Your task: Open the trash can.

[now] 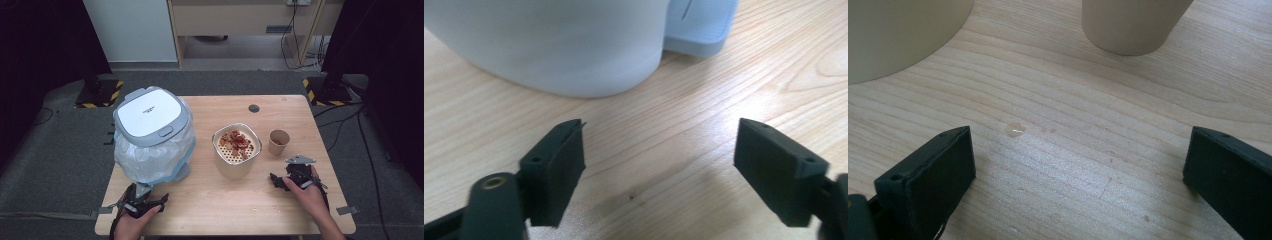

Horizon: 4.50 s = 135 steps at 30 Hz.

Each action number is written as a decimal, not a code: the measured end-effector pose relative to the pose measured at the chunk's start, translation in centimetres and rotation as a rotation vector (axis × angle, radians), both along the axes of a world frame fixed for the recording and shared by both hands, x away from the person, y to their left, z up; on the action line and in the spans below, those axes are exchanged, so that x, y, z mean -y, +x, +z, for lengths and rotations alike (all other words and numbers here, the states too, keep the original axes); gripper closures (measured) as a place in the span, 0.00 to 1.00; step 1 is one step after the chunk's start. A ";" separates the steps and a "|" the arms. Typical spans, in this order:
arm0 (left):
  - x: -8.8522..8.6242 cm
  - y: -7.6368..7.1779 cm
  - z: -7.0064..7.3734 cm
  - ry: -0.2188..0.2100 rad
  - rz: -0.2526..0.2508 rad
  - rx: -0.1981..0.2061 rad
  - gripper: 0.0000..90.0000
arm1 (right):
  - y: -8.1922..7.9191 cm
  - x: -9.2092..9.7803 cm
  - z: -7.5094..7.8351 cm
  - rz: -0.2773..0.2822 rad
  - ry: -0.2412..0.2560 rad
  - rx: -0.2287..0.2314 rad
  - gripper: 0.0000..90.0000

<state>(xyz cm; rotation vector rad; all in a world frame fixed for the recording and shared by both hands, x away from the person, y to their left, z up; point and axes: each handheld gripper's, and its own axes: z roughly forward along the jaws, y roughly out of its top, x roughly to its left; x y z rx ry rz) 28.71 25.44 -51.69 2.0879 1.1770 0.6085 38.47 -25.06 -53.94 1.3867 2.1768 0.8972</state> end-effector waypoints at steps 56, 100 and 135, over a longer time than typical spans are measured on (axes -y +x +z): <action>8.1 4.5 1.6 -0.113 -0.085 0.134 0.62 | 0.0 0.0 0.0 0.001 0.001 -0.001 0.01; 7.4 5.6 -0.3 0.021 0.009 0.147 0.98 | 0.1 0.5 0.3 0.044 0.000 -0.010 0.06; 7.8 5.8 -1.4 0.047 0.019 0.133 0.98 | 0.4 1.9 2.0 0.027 -0.003 0.037 0.06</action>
